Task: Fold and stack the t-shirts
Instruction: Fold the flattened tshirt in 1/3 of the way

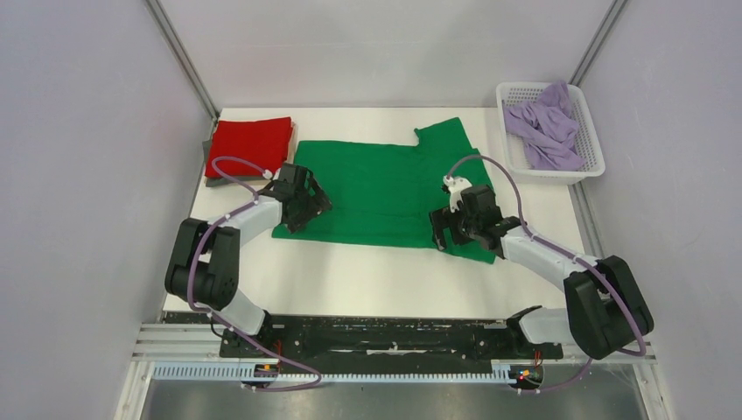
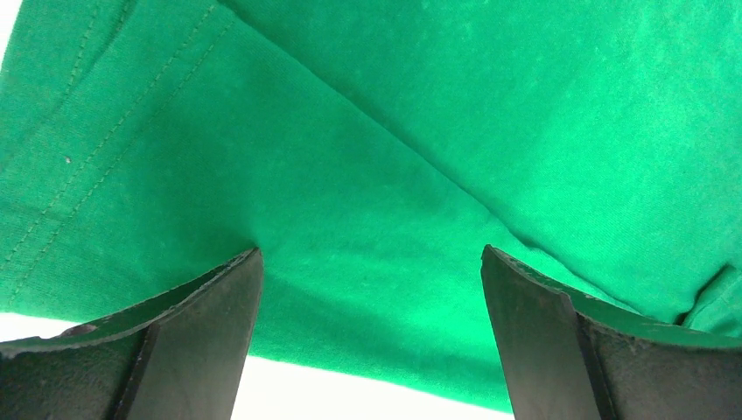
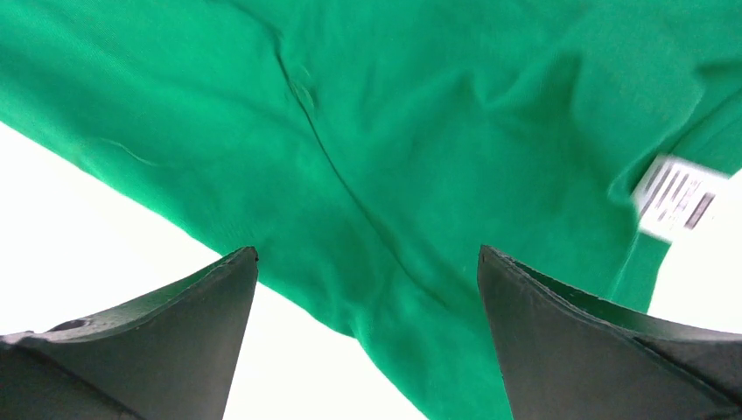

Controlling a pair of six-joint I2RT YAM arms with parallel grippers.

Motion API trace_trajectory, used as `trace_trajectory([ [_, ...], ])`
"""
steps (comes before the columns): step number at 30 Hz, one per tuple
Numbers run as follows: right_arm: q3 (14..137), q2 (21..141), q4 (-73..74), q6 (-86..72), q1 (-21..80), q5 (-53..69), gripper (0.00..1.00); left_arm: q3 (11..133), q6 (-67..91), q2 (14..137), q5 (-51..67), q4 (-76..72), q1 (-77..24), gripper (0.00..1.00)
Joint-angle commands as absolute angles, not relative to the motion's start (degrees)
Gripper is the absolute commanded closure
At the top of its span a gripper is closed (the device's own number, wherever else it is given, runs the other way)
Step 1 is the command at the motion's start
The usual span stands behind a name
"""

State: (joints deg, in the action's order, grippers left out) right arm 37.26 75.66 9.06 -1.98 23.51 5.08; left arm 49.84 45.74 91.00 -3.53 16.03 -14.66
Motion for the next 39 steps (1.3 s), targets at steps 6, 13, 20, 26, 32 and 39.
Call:
trace_trajectory([
  [6,27.49,70.56,13.90,-9.01,23.37,0.97,0.02,46.58,44.32,88.15,-7.58,18.75,-14.41,0.00],
  [13,22.73,65.84,25.40,-15.13,23.38,-5.44,0.02,42.29,46.93,86.42,-6.81,19.69,-14.41,0.00],
  [20,21.97,59.29,33.82,-17.38,23.31,-9.92,0.02,36.09,50.54,78.62,-9.82,30.32,-20.11,0.00],
  [26,24.14,50.00,30.89,-13.15,23.38,-5.80,0.02,36.31,54.89,69.04,-16.77,38.88,-25.49,0.00],
  [32,29.03,44.85,25.71,-10.80,23.37,-0.69,0.02,44.91,52.53,68.18,-19.43,39.57,-25.62,0.00],
  [39,28.66,57.21,11.58,-18.64,27.42,-6.90,0.02,52.54,49.38,78.23,-15.28,31.14,-25.75,0.00],
])
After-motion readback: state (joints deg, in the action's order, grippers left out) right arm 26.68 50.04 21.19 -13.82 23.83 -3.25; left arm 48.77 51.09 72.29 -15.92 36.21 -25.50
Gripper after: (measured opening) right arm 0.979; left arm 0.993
